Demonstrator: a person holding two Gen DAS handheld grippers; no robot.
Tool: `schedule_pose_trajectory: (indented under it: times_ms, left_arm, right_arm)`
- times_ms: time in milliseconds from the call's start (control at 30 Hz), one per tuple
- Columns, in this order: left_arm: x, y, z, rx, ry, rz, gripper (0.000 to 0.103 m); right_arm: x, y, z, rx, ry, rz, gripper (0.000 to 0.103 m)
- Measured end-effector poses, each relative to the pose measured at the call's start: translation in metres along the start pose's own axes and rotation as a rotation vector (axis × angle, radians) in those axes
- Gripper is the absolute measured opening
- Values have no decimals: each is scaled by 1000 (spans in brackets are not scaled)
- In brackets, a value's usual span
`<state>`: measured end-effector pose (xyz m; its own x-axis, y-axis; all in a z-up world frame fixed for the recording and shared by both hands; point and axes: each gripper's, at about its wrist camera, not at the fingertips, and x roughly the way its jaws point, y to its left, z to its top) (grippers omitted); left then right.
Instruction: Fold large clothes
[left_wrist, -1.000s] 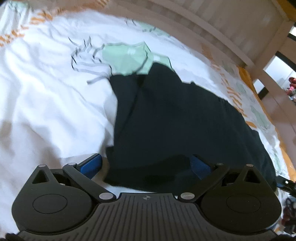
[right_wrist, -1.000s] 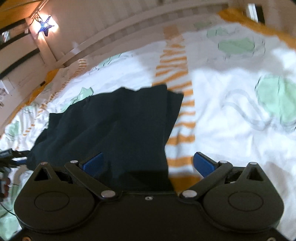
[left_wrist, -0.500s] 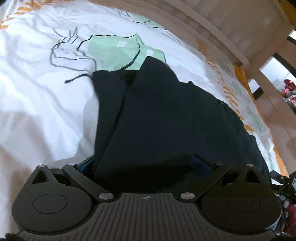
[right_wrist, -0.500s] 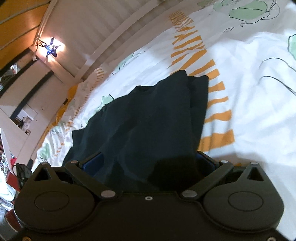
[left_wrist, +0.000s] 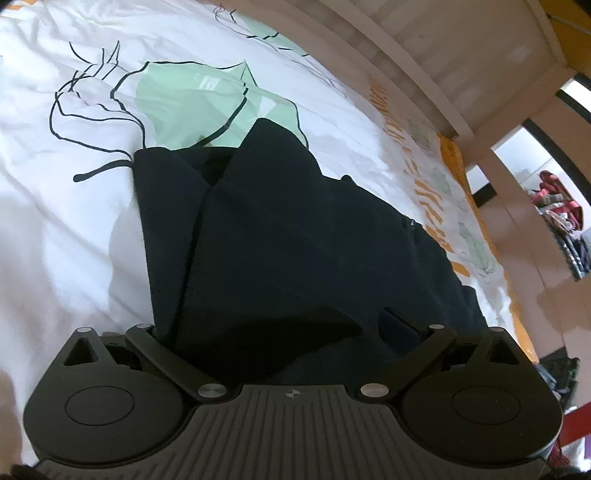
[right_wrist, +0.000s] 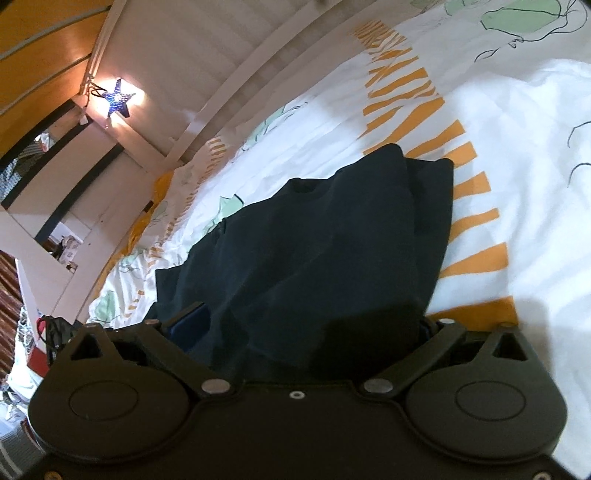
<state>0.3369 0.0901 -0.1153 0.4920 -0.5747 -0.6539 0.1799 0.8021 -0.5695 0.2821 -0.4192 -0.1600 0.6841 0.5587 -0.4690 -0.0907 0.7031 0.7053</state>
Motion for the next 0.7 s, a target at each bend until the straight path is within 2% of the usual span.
schedule_pose_trajectory:
  times_ms: [67,100,133,167,200,233,267,433,567,700]
  left_arm:
    - [-1,-1,0,1,14,15,88]
    - [-2,-1,1,7,22,27,78]
    - [-4,-2,2,11,27,35,67]
    - [-8,-2,2,7,31,35,64]
    - [-11,-1,2,-10,38,12,52]
    - [-14,0,1,-39,43,-29,46]
    - [-18,0,-1,-59,41,-53,46]
    - [-24,-26,-11,-28,65,-93,46]
    - [-24,-46,-27,-25,122,-145,46]
    - [-23,-64,-56,-51,211,-233,46]
  right_arm:
    - [-1,-4,-1,26,20,-28,43]
    - [-2,-5,-2,36,20,-12,37]
    - [-4,-3,-3,37,16,-3,34]
    - [-5,-1,-4,46,14,-1,32]
    - [-7,1,-4,66,13,2,31]
    - [-9,2,-4,96,9,9,31]
    - [-13,2,-3,120,4,22,30]
    - [-42,14,-2,150,-8,67,27]
    - [-75,20,-5,142,12,28,27]
    - [-117,6,-13,172,22,-22,27]
